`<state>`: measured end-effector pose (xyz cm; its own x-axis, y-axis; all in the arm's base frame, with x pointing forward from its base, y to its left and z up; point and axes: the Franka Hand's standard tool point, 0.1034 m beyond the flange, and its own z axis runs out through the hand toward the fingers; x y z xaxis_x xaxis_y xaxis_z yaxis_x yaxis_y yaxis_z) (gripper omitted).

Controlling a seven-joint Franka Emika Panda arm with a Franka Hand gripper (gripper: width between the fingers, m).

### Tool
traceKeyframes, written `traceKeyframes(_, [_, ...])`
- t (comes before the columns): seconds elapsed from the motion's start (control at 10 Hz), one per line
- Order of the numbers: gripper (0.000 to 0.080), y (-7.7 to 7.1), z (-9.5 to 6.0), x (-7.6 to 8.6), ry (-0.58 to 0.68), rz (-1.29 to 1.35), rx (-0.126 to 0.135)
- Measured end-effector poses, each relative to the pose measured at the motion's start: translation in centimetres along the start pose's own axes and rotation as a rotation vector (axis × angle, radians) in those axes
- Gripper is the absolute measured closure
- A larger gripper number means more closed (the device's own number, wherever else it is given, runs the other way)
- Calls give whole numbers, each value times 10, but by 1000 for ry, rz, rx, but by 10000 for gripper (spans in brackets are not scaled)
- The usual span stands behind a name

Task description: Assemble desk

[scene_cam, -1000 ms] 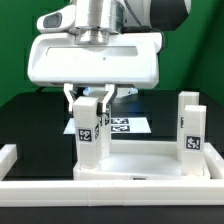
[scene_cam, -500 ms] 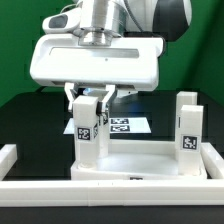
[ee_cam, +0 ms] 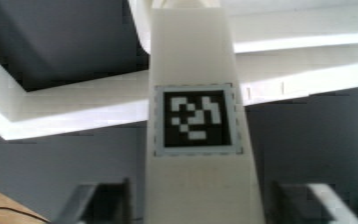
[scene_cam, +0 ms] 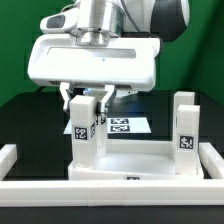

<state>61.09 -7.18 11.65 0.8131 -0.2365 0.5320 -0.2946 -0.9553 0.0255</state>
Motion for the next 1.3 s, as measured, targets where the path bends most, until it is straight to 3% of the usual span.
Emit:
traceKeyframes(0.1, [270, 0, 0, 0, 0, 0, 0])
traceKeyframes(0.2, [176, 0, 0, 0, -1, 0, 0])
traceKeyframes(0.3, [155, 0, 0, 0, -1, 0, 0])
traceKeyframes(0.7, [150, 0, 0, 0, -14, 2, 3])
traceKeyframes(0.9, [150, 0, -13, 15, -107, 39, 46])
traceKeyframes(1.1, [150, 1, -10, 22, -149, 48, 54])
traceKeyframes(1.2, [150, 5, -4, 18, -195, 56, 55])
traceKeyframes(1.3, [150, 4, -1, 12, -309, 80, 79])
